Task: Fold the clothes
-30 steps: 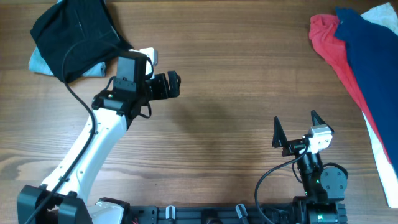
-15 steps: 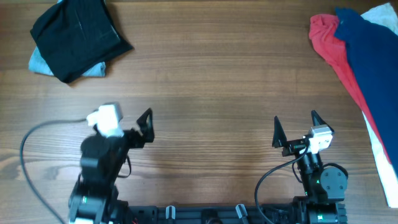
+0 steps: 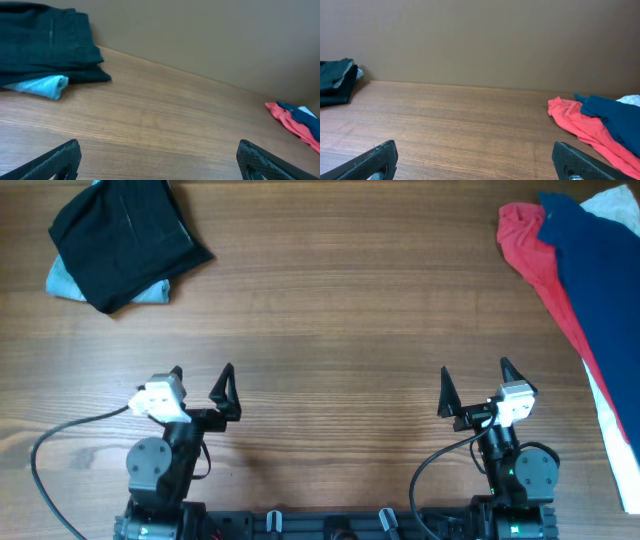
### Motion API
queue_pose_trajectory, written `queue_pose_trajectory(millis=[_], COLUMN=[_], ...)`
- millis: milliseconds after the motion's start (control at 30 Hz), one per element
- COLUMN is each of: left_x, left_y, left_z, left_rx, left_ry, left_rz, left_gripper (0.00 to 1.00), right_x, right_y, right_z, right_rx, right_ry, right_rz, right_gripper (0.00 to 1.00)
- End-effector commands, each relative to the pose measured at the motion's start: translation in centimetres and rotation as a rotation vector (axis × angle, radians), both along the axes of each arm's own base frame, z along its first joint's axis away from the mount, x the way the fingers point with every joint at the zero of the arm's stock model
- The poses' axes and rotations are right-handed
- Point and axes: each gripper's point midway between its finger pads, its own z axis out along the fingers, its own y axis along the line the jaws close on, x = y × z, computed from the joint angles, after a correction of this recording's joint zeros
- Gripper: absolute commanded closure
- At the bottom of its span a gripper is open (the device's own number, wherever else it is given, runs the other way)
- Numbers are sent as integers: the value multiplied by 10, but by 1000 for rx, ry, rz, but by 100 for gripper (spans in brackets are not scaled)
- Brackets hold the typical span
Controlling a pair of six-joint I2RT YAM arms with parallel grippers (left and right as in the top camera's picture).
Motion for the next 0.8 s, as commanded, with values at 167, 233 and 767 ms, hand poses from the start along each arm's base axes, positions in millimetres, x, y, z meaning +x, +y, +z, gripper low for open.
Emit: queue_pose_trajectory(millis=[167,233,767], left_x=[-1,-2,-4], left_y=[13,13,10], left_z=[-6,-1,-15], left_rx=[-4,-6,52], left_ry=[-98,-132,-80], left_rz=[55,57,33], left_gripper=[0,0,0], right_x=[-1,-1,-1], right_y=[3,3,3], right_z=[2,2,2], right_rx=[-18,-17,-17], right_ry=[-12,-12,-12], right_rz=[19,19,19], right_gripper=[0,0,0])
